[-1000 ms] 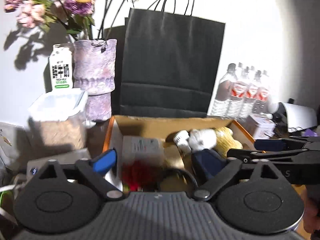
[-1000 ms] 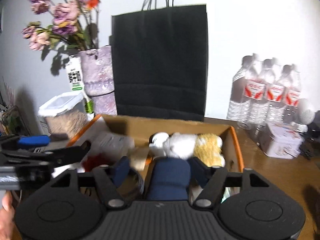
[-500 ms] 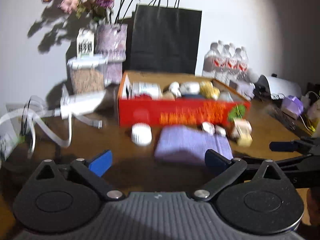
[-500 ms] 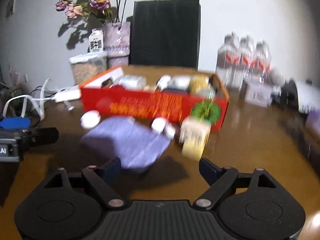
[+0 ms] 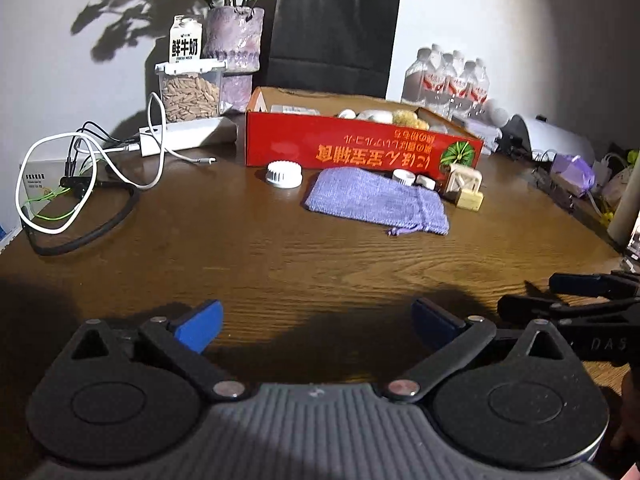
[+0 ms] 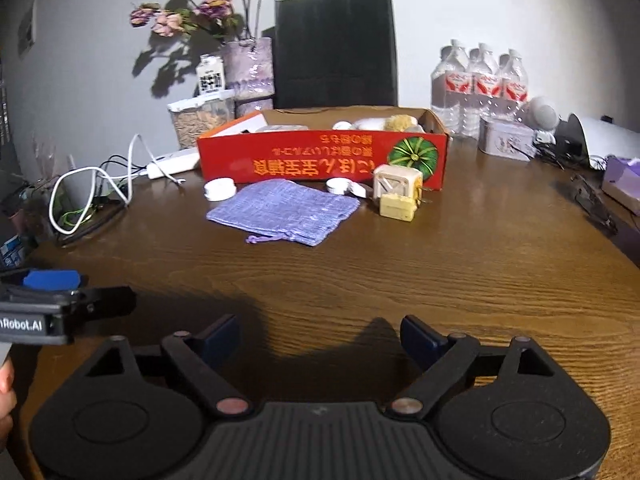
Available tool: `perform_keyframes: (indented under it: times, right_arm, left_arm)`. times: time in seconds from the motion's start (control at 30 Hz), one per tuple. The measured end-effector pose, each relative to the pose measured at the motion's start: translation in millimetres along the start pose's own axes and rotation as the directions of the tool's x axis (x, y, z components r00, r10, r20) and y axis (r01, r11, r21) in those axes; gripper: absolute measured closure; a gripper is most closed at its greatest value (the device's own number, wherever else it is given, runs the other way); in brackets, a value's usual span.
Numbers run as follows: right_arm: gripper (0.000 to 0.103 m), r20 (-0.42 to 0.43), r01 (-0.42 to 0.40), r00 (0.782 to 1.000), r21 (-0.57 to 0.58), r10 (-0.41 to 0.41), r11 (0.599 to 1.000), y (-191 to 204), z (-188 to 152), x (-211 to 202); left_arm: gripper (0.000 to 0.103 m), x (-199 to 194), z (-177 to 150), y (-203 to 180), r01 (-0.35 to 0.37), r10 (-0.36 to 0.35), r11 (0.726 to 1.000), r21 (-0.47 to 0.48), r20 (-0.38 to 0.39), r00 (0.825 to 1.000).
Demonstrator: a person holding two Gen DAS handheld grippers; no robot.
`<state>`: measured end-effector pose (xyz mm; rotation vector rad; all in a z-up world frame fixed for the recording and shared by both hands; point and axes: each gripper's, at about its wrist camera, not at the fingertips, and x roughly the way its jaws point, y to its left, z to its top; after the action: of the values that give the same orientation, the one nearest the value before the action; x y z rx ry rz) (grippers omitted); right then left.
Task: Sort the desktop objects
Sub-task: 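Grasp the white ridged cap with the left tool while the right tool grasps the cream cube box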
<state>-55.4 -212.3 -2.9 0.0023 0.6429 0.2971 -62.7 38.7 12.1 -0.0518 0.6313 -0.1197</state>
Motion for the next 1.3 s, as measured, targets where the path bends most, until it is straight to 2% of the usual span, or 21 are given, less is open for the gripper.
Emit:
perform_keyframes:
  times: [0.17, 0.27, 0.37, 0.47, 0.53, 0.6, 0.7, 0.8, 0.87, 0.9, 0.93, 0.97, 1.03, 1.1, 1.2, 1.3]
  right_arm:
    - [0.016, -0.01, -0.004, 1.0, 0.0, 0.004, 1.0, -3, 5, 4]
    - [0.016, -0.009, 0.045, 0.999, -0.02, -0.045, 0.999, -8, 22, 13]
    - [0.016, 0.011, 0.078, 0.997, -0.023, -0.078, 0.997, -17, 46, 25]
    - [0.016, 0.036, 0.088, 0.996, -0.008, -0.087, 0.996, -29, 75, 43]
    - [0.017, 0.029, 0.103, 0.994, 0.008, -0.104, 0.995, -36, 91, 61]
    - [0.019, 0.019, 0.114, 0.993, 0.023, -0.114, 0.993, -42, 106, 80]
    - [0.02, 0.006, 0.122, 0.992, 0.036, -0.122, 0.992, -49, 119, 105]
    - [0.027, -0.02, 0.131, 0.991, 0.027, -0.13, 0.991, -51, 123, 125]
    - [0.032, -0.026, 0.125, 0.992, 0.034, -0.124, 0.992, -53, 122, 132]
    - [0.038, -0.03, 0.123, 0.992, 0.038, -0.122, 0.992, -53, 121, 135]
    - [0.051, -0.032, 0.126, 0.992, 0.041, -0.125, 0.991, -53, 120, 137]
    - [0.053, -0.024, 0.136, 0.99, 0.039, -0.135, 0.99, -53, 119, 138]
    - [0.054, -0.015, 0.142, 0.99, 0.03, -0.142, 0.989, -51, 117, 139]
    - [0.054, -0.007, 0.137, 0.991, 0.034, -0.137, 0.99, -52, 116, 138]
    - [0.054, 0.008, 0.12, 0.993, 0.046, -0.121, 0.992, -52, 118, 132]
    - [0.054, 0.068, 0.126, 0.99, 0.009, -0.127, 0.992, -44, 122, 114]
  left_arm:
    - [0.0, 2, 6, 4, 0.016, -0.016, 1.0, -0.008, 0.013, 1.0]
    - [0.0, 8, 24, 8, 0.016, -0.016, 1.0, 0.005, 0.057, 0.998]
    - [0.003, 29, 50, 13, -0.019, 0.016, 0.999, 0.042, 0.066, 0.998]
    - [0.008, 57, 77, 23, -0.006, 0.004, 0.999, 0.037, 0.054, 0.999]
    - [0.011, 78, 92, 28, -0.01, 0.007, 0.999, 0.043, 0.061, 0.998]
    - [0.013, 99, 104, 33, 0.016, -0.02, 0.998, 0.06, 0.062, 0.998]
    - [0.018, 131, 116, 42, 0.029, -0.031, 0.999, 0.04, 0.029, 0.999]
    - [0.023, 156, 122, 48, 0.031, -0.031, 1.0, 0.006, -0.029, 0.999]
    - [0.023, 163, 120, 50, 0.027, -0.027, 1.0, 0.002, -0.04, 0.999]
    - [0.026, 165, 118, 50, 0.027, -0.027, 1.0, 0.007, -0.04, 0.999]
    - [0.035, 167, 116, 50, 0.028, -0.027, 0.999, 0.017, -0.042, 0.999]
    - [0.04, 168, 115, 50, 0.02, -0.019, 1.0, 0.023, -0.045, 0.999]
    - [0.063, 168, 115, 49, 0.017, -0.016, 1.0, 0.027, -0.037, 0.999]
    - [0.063, 168, 115, 51, 0.038, -0.037, 0.999, 0.03, -0.036, 0.999]
    - [0.063, 166, 115, 49, 0.025, -0.024, 0.998, 0.049, -0.034, 0.999]
    - [0.064, 154, 117, 47, 0.009, -0.009, 0.999, 0.044, -0.013, 1.0]
